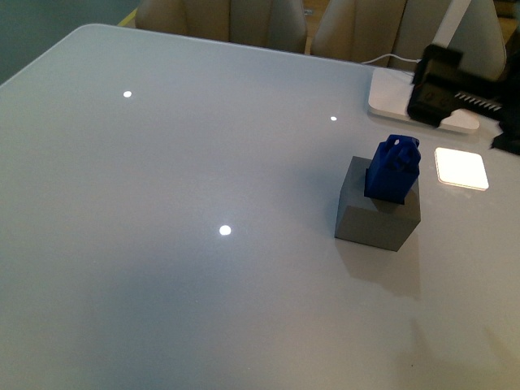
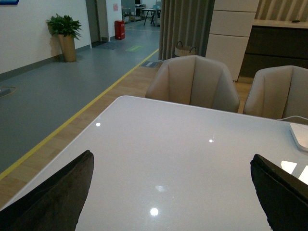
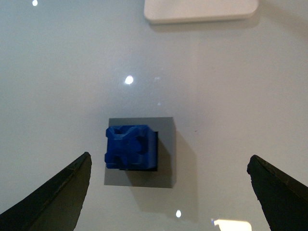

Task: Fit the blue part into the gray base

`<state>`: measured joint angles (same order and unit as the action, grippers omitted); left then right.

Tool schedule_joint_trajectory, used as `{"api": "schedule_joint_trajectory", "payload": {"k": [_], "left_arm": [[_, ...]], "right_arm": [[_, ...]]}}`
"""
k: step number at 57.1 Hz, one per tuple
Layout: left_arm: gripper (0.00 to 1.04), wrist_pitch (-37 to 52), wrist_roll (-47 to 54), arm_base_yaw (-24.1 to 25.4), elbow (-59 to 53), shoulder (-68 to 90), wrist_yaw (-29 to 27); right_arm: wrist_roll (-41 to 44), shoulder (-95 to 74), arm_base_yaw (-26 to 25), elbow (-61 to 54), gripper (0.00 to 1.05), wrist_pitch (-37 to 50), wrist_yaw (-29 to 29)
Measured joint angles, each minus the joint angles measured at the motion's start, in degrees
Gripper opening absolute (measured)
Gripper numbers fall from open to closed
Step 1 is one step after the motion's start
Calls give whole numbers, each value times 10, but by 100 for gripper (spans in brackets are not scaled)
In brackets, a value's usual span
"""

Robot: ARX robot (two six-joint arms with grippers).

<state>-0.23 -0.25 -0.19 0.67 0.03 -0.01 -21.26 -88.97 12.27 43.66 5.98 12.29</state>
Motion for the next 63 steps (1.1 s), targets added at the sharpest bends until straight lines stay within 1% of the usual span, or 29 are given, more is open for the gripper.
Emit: {"api": "schedule_joint_trajectory", "payload": {"k": [5, 13, 14, 15, 16, 17, 18, 19, 20, 22, 26, 28, 34, 39, 41, 42, 45, 48, 50, 52, 54, 58, 63], "left_arm": [[97, 0, 0, 0, 0, 0, 0], [97, 0, 0, 0, 0, 0, 0], [97, 0, 0, 0, 0, 0, 0], [97, 0, 0, 0, 0, 0, 0], [97, 0, 0, 0, 0, 0, 0], [97, 0, 0, 0, 0, 0, 0], [97, 0, 0, 0, 0, 0, 0], [97, 0, 0, 0, 0, 0, 0], [97, 0, 0, 0, 0, 0, 0], [97, 0, 0, 0, 0, 0, 0], [97, 0, 0, 0, 0, 0, 0], [97, 0, 0, 0, 0, 0, 0], [97, 0, 0, 0, 0, 0, 0], [97, 0, 0, 0, 0, 0, 0], [97, 0, 0, 0, 0, 0, 0], [97, 0, 0, 0, 0, 0, 0], [97, 0, 0, 0, 0, 0, 0], [97, 0, 0, 0, 0, 0, 0], [97, 0, 0, 0, 0, 0, 0], [97, 0, 0, 0, 0, 0, 0], [97, 0, 0, 0, 0, 0, 0], [97, 0, 0, 0, 0, 0, 0], [97, 0, 0, 0, 0, 0, 0]], "right_arm": [[10, 63, -14, -35, 96, 2, 10], [19, 81, -18, -43, 96, 5, 12], [33, 75, -20, -54, 93, 40, 3], [60, 68, -23, -84, 88, 130, -16], [70, 66, -24, -94, 87, 161, -20], [90, 62, -26, -117, 83, 223, -28], [100, 61, -27, -129, 82, 252, -30], [119, 61, -30, -152, 78, 305, -32], [127, 61, -30, -164, 76, 330, -35], [153, 65, -34, -203, 69, 416, -44], [175, 88, -42, -238, 59, 501, -49], [183, 104, -46, -249, 54, 520, -51], [197, 153, -60, -282, 36, 528, -59], [201, 178, -67, -311, 22, 518, -68], [203, 193, -70, -323, 15, 512, -73], [203, 196, -71, -325, 13, 511, -73], [206, 215, -75, -341, 2, 509, -77], [209, 221, -79, -357, 2, 533, -82], [209, 226, -83, -366, 2, 532, -87], [209, 236, -99, -376, 2, 525, -112], [209, 245, -108, -382, 2, 518, -118], [209, 278, -120, -393, 2, 495, -119], [209, 323, -121, -403, 2, 466, -122]]}}
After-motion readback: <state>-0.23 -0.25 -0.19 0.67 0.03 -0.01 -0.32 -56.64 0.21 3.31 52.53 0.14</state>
